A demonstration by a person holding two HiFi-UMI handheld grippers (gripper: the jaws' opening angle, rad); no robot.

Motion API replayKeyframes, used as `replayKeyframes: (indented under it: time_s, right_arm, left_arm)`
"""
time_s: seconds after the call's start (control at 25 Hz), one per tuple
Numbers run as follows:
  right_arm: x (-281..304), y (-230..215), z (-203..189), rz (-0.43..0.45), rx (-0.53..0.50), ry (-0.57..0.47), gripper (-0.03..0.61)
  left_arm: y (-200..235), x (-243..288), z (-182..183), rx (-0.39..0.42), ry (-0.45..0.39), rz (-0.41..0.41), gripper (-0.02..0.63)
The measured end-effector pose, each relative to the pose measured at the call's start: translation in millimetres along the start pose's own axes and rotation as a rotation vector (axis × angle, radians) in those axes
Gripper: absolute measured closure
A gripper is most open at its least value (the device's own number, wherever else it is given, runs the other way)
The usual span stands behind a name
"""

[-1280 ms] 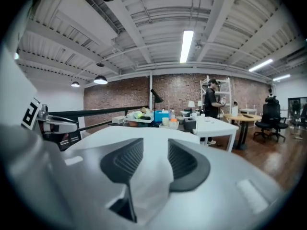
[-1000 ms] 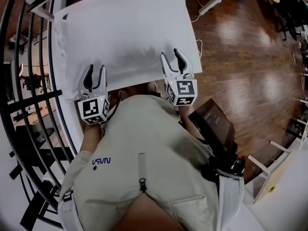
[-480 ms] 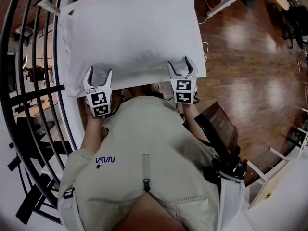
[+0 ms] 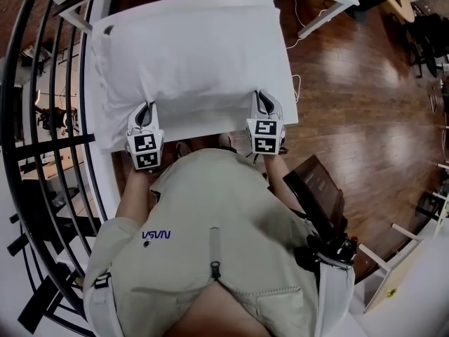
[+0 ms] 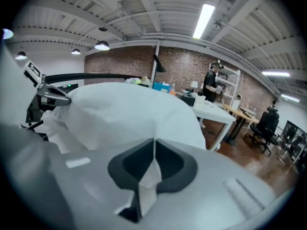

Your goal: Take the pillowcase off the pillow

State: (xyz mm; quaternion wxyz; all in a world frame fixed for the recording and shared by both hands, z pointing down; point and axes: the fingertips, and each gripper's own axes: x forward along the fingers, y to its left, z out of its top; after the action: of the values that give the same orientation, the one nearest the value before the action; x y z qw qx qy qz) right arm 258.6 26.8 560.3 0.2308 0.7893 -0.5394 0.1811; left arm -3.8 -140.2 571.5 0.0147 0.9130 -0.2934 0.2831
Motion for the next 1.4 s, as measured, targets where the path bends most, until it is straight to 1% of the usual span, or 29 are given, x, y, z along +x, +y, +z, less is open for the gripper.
replayKeyframes:
  time_s: [0.04,0.2,0.28,0.4,0.48,0.68,0.8,0.88,0.96,1.0,1.04,1.12,1.2,1.28,1.32,1.4]
  right_arm:
    - [-2.8,-1.3,5.1,-0.002,0.005,-0.015,0.565]
    - [-18.0,-8.7,28.7,-0.012,0.039,-0.08,0.568]
    - [-28.6,-12.8,47.0,-0.008,0.049,-0.124,0.568]
    - [-44.1,-20.7,76.1,-0.009,0.046,-0.188,0.569]
    - [-53.1,-25.3,92.6,-0.012,0.037,-0.214,0.569]
    - [-75.1,-39.9,140.9,-0.018,0.027,-0.271,0.569]
    - [-82.8,-47.4,169.9,-0.013,-0.006,-0.301,0.569]
    - [-74.3,-49.3,176.9,-0.008,-0.034,-0.277,0.569]
    - [-55.4,-48.3,178.5,0.009,-0.069,-0.236,0.566]
    - [-47.4,-46.0,181.0,0.027,-0.086,-0.229,0.554]
    - [-43.0,-42.7,185.7,0.051,-0.097,-0.237,0.504]
    - [-46.5,-34.1,199.2,0.108,-0.106,-0.289,0.39]
    - [-59.8,-24.1,209.1,0.15,-0.133,-0.351,0.323]
    - [-77.6,-8.1,212.5,0.173,-0.221,-0.397,0.285]
    - [-86.3,1.6,210.1,0.177,-0.286,-0.404,0.283]
    - [-96.5,21.4,193.5,0.17,-0.419,-0.359,0.282]
  left_arm:
    - [1.4,-2.7,6.5,-0.014,-0.013,0.0,0.594]
    - [12.0,-16.0,35.2,-0.062,-0.071,-0.004,0.6]
    - [16.5,-24.7,54.6,-0.065,-0.104,-0.01,0.6]
    - [22.3,-38.5,86.5,-0.086,-0.175,-0.029,0.6]
    - [25.0,-48.7,104.9,-0.093,-0.215,-0.037,0.601]
    - [30.9,-74.0,155.1,-0.084,-0.279,-0.057,0.601]
    - [36.9,-81.9,178.4,-0.078,-0.29,-0.061,0.6]
    - [42.5,-75.2,181.1,-0.091,-0.264,-0.055,0.601]
    - [48.8,-62.9,181.9,-0.125,-0.239,-0.048,0.6]
    - [51.3,-58.0,184.5,-0.145,-0.234,-0.045,0.6]
    - [53.4,-54.6,188.5,-0.161,-0.234,-0.042,0.6]
    - [57.8,-49.8,196.9,-0.185,-0.238,-0.035,0.6]
    - [62.9,-44.8,202.1,-0.205,-0.24,-0.03,0.6]
    - [67.2,-39.4,205.9,-0.219,-0.241,-0.027,0.6]
    - [68.4,-37.1,207.2,-0.223,-0.241,-0.025,0.6]
    - [70.3,-33.9,208.2,-0.23,-0.242,-0.023,0.6]
